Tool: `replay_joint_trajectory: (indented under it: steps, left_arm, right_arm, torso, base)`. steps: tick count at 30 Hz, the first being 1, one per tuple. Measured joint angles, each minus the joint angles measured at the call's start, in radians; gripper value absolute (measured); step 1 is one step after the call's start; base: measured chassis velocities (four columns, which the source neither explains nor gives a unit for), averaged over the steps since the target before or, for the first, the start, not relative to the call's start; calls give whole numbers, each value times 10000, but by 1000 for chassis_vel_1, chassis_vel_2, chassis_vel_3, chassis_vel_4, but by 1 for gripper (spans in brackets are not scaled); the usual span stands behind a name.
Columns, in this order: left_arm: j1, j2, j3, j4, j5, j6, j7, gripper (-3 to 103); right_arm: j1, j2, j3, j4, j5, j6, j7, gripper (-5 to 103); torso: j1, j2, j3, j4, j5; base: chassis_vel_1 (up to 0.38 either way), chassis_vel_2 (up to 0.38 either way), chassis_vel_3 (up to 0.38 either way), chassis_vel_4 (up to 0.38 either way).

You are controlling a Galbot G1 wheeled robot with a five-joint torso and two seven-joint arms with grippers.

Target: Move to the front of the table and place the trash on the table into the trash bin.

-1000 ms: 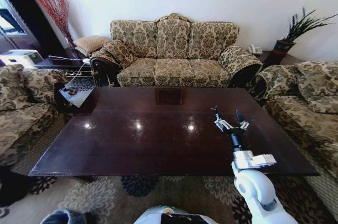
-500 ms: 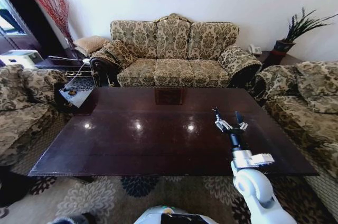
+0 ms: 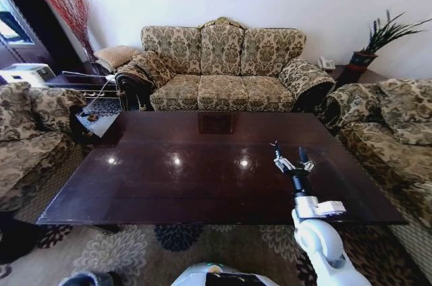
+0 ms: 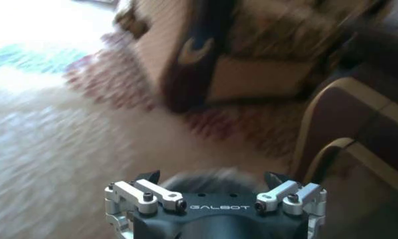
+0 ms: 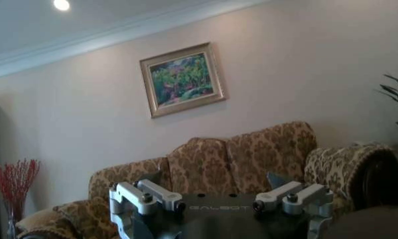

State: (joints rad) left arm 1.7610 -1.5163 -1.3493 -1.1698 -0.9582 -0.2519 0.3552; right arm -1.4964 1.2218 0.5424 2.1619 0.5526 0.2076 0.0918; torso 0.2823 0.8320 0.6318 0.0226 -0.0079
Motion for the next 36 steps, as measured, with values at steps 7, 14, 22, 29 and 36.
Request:
replay_joint_trajectory:
  steps: [7, 14, 22, 29, 36]
  left_arm:
    - [868, -467, -161, -4862, 250, -360, 126, 100]
    - [1580, -215, -97, -10672, 801, 726, -330, 100]
    - [1804, 989, 1183, -13587, 1678, 2895, -1452, 100]
    - [1314, 1361, 2798, -13503, 2751, 3319, -1354, 100]
    - [1173, 1260, 3519, -13384, 2988, 3319, -1437, 100]
  right_arm:
    - [-36, 36, 8, 715, -366, -649, -591, 100]
    - [-1085, 383, -372, 1684, -2117, -1137, -753, 100]
    - [-2505, 1050, -407, 1706, -3892, -173, -142, 100]
    - [-3417, 1669, 47, 1962, -4287, 249, 79, 100]
    - [-3507, 1829, 165, 2107, -4389, 254, 99, 100]
  torso:
    - [0, 0, 0, 3, -1]
    - [1, 0, 0, 0, 7]
    - [0, 0, 0, 17, 2]
    - [0, 0, 0, -4, -2]
    - [0, 0, 0, 2, 4]
  base:
    - [0, 0, 0, 0]
    - [0, 0, 0, 0]
    - [0, 0, 0, 0]
    - [0, 0, 0, 0]
    - [0, 0, 0, 0]
